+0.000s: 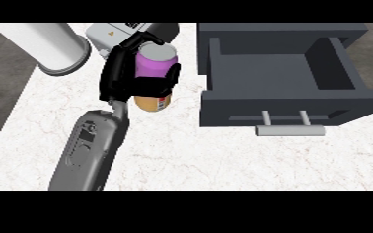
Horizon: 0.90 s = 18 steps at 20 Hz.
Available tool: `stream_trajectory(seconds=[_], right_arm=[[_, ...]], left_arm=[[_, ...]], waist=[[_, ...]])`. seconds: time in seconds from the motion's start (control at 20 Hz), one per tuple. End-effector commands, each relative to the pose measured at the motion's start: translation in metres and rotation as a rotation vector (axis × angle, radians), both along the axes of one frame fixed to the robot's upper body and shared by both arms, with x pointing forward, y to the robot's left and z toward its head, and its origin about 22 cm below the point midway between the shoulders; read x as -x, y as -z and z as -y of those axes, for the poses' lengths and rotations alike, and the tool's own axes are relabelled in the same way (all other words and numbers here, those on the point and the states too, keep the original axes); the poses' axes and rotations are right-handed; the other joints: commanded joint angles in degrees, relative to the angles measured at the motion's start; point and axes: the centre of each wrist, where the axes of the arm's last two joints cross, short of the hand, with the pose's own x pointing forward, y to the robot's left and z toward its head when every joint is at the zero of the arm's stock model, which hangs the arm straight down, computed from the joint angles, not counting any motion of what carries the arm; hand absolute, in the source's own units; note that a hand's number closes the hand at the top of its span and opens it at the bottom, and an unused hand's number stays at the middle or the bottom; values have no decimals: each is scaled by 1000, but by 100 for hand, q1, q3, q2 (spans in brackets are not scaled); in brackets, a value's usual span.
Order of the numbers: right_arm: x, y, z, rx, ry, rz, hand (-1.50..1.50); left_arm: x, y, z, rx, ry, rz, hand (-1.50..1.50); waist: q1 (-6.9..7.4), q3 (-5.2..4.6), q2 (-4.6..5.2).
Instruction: Pick up the can, place it into the drawer and close the drawer
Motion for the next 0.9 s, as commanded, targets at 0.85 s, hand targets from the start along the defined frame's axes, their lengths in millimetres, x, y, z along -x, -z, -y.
stream_trajectory(seconds=[0.85], right_arm=[[-22,9,3,2,-16,-6,-150]], left_arm=[[-52,-107,133,-95,24,55,150]], waist=[[-157,3,51]])
